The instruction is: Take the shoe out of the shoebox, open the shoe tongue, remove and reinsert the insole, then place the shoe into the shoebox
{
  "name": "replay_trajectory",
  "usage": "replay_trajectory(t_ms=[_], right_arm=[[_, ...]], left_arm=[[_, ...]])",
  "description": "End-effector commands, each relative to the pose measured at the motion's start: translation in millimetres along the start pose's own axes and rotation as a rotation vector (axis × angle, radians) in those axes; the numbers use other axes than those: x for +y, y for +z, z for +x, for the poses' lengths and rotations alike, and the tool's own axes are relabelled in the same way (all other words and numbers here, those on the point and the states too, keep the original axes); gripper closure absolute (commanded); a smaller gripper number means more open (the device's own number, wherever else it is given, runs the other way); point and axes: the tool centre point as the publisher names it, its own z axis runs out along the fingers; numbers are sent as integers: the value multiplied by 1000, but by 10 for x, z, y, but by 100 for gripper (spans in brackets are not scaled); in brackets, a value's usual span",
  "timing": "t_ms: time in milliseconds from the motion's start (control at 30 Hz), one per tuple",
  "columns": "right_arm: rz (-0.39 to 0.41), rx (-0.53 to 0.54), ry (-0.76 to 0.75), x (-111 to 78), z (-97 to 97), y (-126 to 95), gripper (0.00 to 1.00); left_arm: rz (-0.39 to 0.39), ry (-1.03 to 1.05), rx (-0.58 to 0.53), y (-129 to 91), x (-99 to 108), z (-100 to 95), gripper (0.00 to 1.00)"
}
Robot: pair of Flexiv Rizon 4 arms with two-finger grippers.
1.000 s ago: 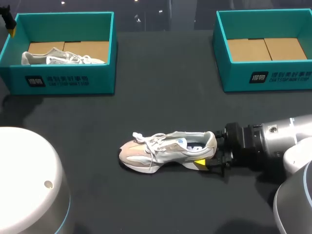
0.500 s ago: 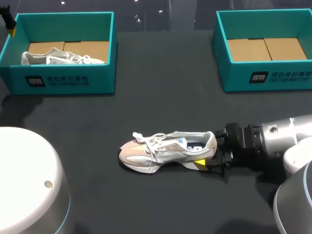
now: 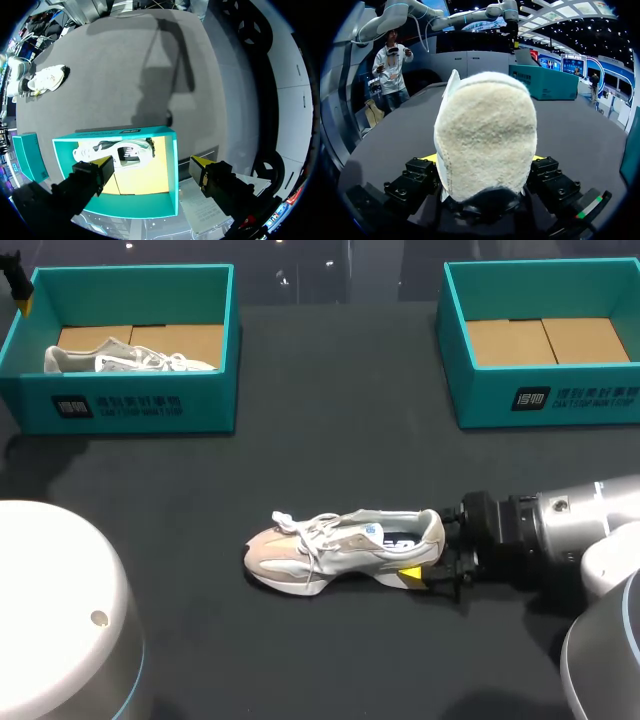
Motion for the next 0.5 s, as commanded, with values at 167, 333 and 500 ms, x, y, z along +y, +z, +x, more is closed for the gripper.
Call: replay_trajectory(t_ms=[167, 333, 500], right_arm=[[6, 1, 0, -26, -12, 22, 100], [6, 1, 0, -26, -12, 22, 100], [6, 1, 0, -26, -12, 22, 100]], left_arm=[[23, -71, -10, -62, -164, -121, 0], [5, -247, 60, -98, -298, -239, 0], [45, -503, 99, -102, -480, -421, 0]])
